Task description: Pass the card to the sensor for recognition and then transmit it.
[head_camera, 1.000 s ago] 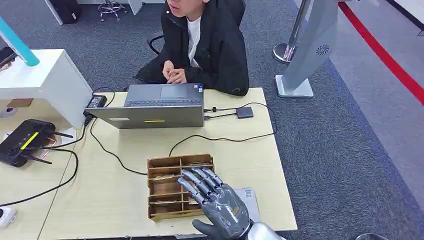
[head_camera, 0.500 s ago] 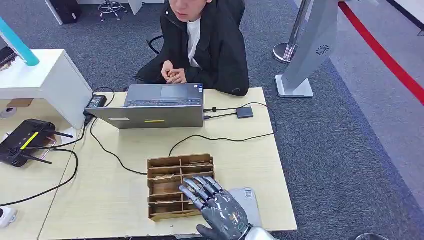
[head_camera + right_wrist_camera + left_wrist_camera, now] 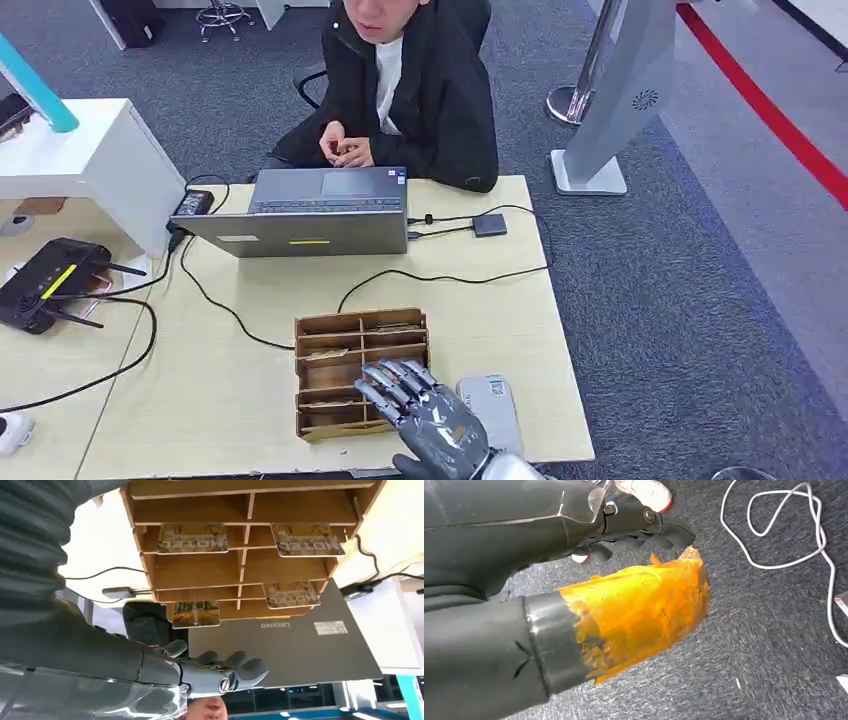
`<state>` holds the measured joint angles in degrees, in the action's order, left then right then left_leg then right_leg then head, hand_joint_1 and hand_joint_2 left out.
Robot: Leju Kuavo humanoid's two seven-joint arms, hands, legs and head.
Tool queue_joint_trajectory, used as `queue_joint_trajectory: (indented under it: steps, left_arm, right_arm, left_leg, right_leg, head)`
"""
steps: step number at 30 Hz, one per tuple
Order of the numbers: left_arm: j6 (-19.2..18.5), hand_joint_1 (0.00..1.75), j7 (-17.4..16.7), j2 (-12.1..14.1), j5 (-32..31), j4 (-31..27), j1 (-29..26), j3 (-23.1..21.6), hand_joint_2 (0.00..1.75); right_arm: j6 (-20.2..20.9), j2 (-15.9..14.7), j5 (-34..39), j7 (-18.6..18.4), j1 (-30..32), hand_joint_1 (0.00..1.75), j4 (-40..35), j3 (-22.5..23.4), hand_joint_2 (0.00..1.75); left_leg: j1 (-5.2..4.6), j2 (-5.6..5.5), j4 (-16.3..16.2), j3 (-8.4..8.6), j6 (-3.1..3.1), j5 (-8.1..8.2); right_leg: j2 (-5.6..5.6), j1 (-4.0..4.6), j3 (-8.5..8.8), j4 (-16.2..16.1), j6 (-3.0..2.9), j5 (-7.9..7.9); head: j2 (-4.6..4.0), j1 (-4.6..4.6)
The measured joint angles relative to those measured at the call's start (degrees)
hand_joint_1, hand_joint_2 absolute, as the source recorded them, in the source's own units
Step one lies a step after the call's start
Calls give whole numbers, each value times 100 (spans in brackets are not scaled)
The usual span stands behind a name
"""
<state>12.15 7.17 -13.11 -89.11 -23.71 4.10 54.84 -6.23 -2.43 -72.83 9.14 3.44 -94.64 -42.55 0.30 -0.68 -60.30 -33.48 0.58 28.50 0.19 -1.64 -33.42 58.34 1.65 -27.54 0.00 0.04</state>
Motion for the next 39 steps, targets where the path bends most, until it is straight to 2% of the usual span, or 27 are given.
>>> queue_joint_trajectory:
  steps: [10, 18, 33, 39]
  left_arm:
    - [-9, 0, -22, 0, 0, 0, 9, -2, 0]
    - [-9, 0, -35, 0, 0, 0, 9, -2, 0]
    - [-17, 0, -35, -2, 0, 0, 7, -4, 0]
    - [-17, 0, -35, -4, 0, 0, 7, -4, 0]
  right_arm:
    - [66, 0, 87, -18, -182, 0, 271, -116, 175]
    - [59, 0, 83, -197, -274, 0, 494, -131, 175]
    - [61, 11, 22, -337, -295, 0, 579, -120, 175]
    - [61, 13, 20, -343, -298, 10, 566, -103, 175]
  left_leg:
    - [0, 0, 0, 0, 0, 0]
    - [0, 0, 0, 0, 0, 0]
    - [0, 0, 0, 0, 0, 0]
    - [0, 0, 0, 0, 0, 0]
  right_leg:
    - [0, 0, 0, 0, 0, 0]
    - [0, 0, 0, 0, 0, 0]
    - [0, 0, 0, 0, 0, 0]
    - [0, 0, 0, 0, 0, 0]
  head:
    - [0, 0]
    - [0, 0]
    - [0, 2]
    - [0, 2]
